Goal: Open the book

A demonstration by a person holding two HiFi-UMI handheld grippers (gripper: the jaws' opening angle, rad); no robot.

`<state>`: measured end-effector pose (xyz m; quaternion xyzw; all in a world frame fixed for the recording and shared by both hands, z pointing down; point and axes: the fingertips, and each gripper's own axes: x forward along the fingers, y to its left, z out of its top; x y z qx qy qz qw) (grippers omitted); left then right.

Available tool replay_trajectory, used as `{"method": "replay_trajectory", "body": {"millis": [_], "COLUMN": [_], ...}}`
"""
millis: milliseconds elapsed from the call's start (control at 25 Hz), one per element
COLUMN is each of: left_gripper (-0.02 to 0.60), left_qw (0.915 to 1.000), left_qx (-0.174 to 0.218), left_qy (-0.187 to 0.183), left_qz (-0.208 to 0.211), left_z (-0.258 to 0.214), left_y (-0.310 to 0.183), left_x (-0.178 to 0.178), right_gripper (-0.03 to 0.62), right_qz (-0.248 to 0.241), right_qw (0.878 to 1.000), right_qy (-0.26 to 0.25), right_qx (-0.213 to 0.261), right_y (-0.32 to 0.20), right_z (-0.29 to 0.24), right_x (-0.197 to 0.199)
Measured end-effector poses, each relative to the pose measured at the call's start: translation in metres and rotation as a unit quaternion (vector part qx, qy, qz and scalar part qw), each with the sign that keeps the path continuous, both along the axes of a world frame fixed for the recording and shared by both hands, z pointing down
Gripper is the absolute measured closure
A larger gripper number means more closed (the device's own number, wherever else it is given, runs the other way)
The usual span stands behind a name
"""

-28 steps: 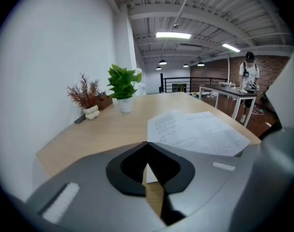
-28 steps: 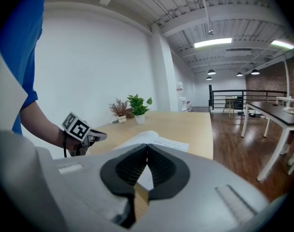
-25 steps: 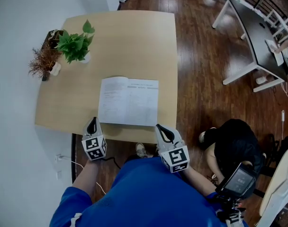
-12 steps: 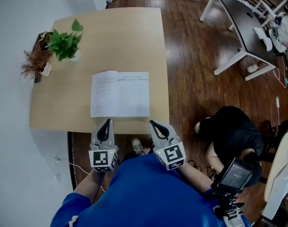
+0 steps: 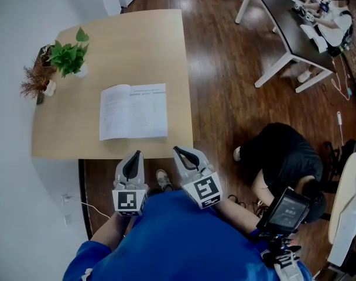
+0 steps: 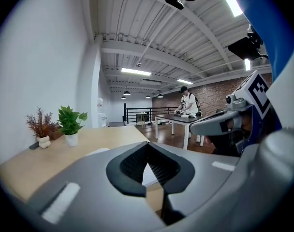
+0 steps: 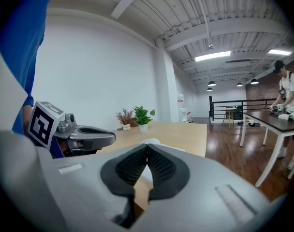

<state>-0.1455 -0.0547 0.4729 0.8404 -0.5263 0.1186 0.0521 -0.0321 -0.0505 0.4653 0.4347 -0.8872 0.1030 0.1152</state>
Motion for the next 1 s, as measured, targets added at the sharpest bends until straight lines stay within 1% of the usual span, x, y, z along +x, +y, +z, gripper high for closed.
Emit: {"method": "replay_trajectory", "body": {"millis": [80,200,520,640,800,880,1000], "left_gripper": [0.574,0.574,0.574,0.575,0.575,0.575,0.575], "left_qw": [1.0,1.0,0.9992,0.9985,0.9972,0.9967,0.9969], "left_qx": [0.0,-0.004,-0.011,-0.013,-0.01,-0.003,0.006], "left_qy": [0.005,-0.002,-0.021,-0.028,-0.035,-0.043,-0.045], "left_qz": [-0.003,-0.009,-0.032,-0.045,-0.065,-0.068,-0.065], "left_z": [-0.007,-0.004,-0.005,-0.006,-0.003,-0.005,-0.008], "left_y": [0.01,0.029,0.073,0.09,0.109,0.115,0.125], "left_x": [0.016,0.034,0.06,0.064,0.058,0.057,0.056], "right_gripper": [0.591,0.591,0.592,0.592,0.592,0.591,0.592], "right_qz": [-0.005,-0.009,-0.027,-0.037,-0.052,-0.055,-0.053], "right_qw": [1.0,1.0,0.999,0.999,0.998,0.998,0.998], "right_qy": [-0.003,-0.008,-0.024,-0.031,-0.033,-0.03,-0.029], "right_qx": [0.002,0.002,-0.003,-0.005,-0.008,-0.011,-0.01], "right_y": [0.011,0.028,0.067,0.081,0.098,0.104,0.116], "right_z": [-0.004,-0.005,-0.007,-0.006,0.0,0.003,-0.001], "right_x": [0.013,0.032,0.061,0.064,0.062,0.06,0.06]}}
